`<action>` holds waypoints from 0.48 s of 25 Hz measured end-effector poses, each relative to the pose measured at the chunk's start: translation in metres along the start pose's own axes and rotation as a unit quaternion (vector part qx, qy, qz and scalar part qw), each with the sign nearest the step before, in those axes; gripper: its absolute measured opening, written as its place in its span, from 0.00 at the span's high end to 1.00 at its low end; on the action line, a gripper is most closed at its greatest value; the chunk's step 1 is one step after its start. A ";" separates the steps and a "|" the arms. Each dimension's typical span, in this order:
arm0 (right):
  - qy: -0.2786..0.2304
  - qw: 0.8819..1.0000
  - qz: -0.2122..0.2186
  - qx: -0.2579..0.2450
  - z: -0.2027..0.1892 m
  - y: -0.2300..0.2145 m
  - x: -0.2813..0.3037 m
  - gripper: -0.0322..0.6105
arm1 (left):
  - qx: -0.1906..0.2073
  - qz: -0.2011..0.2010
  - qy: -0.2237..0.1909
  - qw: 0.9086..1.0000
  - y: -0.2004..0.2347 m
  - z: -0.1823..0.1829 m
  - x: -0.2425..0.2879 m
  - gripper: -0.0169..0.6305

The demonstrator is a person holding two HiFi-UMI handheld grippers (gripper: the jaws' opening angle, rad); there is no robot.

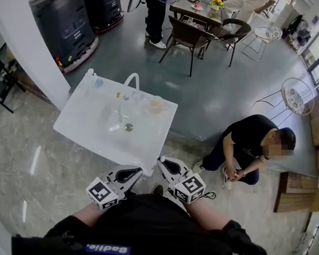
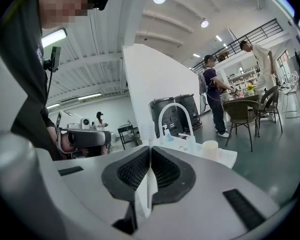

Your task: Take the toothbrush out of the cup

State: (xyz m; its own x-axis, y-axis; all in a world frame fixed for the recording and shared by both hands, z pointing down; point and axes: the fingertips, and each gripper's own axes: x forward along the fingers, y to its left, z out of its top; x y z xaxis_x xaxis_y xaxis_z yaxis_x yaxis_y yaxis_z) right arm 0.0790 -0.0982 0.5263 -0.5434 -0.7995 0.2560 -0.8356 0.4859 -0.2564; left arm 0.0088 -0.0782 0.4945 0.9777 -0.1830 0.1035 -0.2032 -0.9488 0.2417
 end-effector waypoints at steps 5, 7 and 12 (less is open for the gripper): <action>0.001 1.000 0.005 0.001 -0.005 0.005 -0.007 0.92 | 0.005 -0.008 -0.001 1.000 -0.005 0.005 0.002 0.96; 0.002 1.000 0.010 0.001 -0.008 0.008 -0.009 0.92 | 0.005 -0.009 -0.001 1.000 -0.006 0.006 0.002 0.96; -0.011 1.000 0.011 -0.005 -0.005 0.015 -0.010 0.92 | 0.006 -0.013 0.002 1.000 -0.006 0.007 0.003 0.96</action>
State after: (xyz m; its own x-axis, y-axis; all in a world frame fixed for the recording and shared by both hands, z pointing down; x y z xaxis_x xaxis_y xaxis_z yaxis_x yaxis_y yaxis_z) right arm 0.0717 -0.0813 0.5242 -0.5598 -0.7963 0.2293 -0.8242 0.5066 -0.2530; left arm 0.0135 -0.0748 0.4865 0.9825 -0.1568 0.1004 -0.1765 -0.9563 0.2332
